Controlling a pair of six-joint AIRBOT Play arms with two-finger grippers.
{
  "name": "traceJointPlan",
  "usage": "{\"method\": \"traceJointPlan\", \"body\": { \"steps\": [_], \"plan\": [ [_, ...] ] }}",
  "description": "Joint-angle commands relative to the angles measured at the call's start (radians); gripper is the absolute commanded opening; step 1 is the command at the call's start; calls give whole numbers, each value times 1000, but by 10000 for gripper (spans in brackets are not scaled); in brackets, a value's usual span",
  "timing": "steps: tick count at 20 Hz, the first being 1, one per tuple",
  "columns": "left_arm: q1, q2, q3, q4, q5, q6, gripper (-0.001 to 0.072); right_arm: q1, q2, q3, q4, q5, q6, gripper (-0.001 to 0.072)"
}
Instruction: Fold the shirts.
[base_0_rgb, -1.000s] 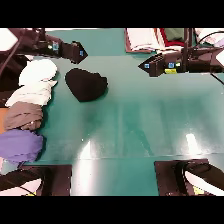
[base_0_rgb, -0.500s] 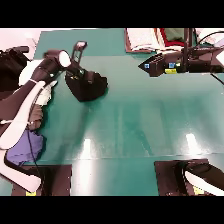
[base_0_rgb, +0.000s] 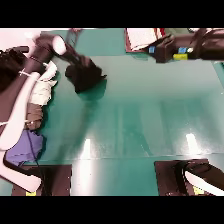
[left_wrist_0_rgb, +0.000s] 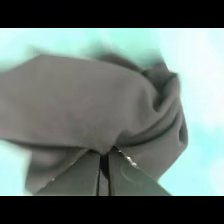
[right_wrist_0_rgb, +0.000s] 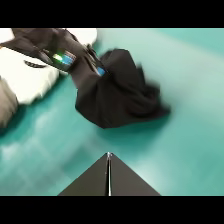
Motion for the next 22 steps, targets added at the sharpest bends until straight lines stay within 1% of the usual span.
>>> {"method": "traceJointPlan", "body": {
  "steps": [1,3,4,7,9,12,14,15,16,17,19,22],
  "plan": [
    [0,198,117,100,-25,13,24,-2,1,144,-59,8,0,17],
    [-3,342,117,98,-44,13,24,-2,0,218,-146,19,5,17],
    [-14,400,117,92,-63,13,24,-2,0,248,-189,19,27,17],
    [-101,505,117,89,-120,20,24,-2,0,311,-284,21,73,17],
    [-197,513,102,80,-140,20,24,-2,0,328,-301,23,80,16],
    [-346,495,-13,58,-125,27,25,-2,0,328,-315,35,107,16],
    [-406,463,-101,18,-115,97,28,-2,0,328,-315,46,108,17],
    [-416,447,-138,-14,-95,119,144,-2,1,328,-314,47,109,16],
    [-415,431,-175,-32,-62,116,487,-2,1,328,-315,50,110,17],
    [-414,419,-199,-26,-37,116,619,-2,1,328,-314,51,117,17],
    [-376,397,-211,36,-27,114,612,-2,0,328,-314,52,124,17],
    [-208,376,-228,43,-29,43,612,-1,0,328,-313,57,124,17]
  ]
}}
